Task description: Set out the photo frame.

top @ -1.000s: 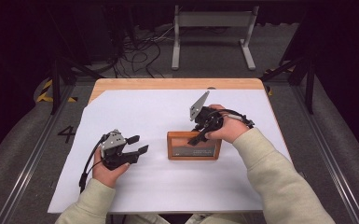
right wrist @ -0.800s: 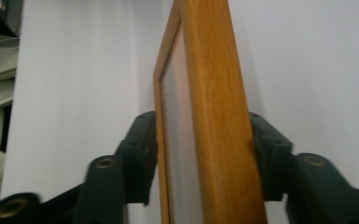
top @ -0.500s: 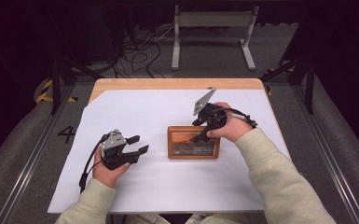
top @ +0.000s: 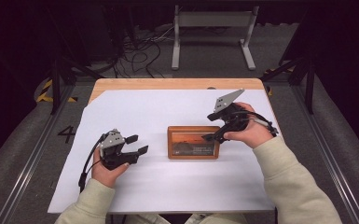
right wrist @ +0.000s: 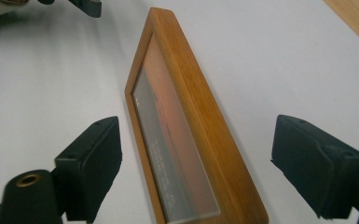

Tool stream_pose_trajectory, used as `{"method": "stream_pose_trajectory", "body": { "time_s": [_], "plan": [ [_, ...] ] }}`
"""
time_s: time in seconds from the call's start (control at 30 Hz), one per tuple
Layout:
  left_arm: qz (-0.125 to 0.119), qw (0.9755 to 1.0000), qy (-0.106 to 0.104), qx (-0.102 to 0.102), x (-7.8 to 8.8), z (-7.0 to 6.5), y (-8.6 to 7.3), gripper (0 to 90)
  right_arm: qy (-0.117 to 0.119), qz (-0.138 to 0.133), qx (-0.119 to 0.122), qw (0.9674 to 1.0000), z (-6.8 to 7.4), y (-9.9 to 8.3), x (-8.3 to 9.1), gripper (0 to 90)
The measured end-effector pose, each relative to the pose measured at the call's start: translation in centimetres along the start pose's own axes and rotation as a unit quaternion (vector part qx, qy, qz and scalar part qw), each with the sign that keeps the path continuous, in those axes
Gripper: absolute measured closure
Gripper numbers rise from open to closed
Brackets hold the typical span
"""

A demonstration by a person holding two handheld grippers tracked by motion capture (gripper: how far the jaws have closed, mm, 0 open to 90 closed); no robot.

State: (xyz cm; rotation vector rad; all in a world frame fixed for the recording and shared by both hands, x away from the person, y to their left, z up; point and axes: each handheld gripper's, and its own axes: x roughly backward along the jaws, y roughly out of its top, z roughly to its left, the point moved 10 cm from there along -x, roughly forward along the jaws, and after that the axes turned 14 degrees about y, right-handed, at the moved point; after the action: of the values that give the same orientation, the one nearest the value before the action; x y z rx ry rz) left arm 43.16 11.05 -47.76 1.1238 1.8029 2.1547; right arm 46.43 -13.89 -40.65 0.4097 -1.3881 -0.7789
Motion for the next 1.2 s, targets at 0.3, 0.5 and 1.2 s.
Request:
{"method": "stream_pose_trajectory", "body": {
  "time_s": [0.3,0.5,1.2],
  "plan": [
    [-0.011,0.9999,-0.002,0.003,0.4,-0.1,0.3,33.1,-0.044,-0.061,-0.025,0.9969,0.6,-1.8,3.4,9.9],
    [-0.012,0.9999,-0.001,0.010,1.1,0.0,0.0,33.3,-0.055,-0.084,-0.031,0.9944,1.2,-2.4,4.9,6.6],
    [-0.024,0.9997,0.005,0.008,1.7,0.1,0.2,32.8,-0.136,-0.197,-0.067,0.9686,1.5,-7.7,6.8,8.6]
  ]
}}
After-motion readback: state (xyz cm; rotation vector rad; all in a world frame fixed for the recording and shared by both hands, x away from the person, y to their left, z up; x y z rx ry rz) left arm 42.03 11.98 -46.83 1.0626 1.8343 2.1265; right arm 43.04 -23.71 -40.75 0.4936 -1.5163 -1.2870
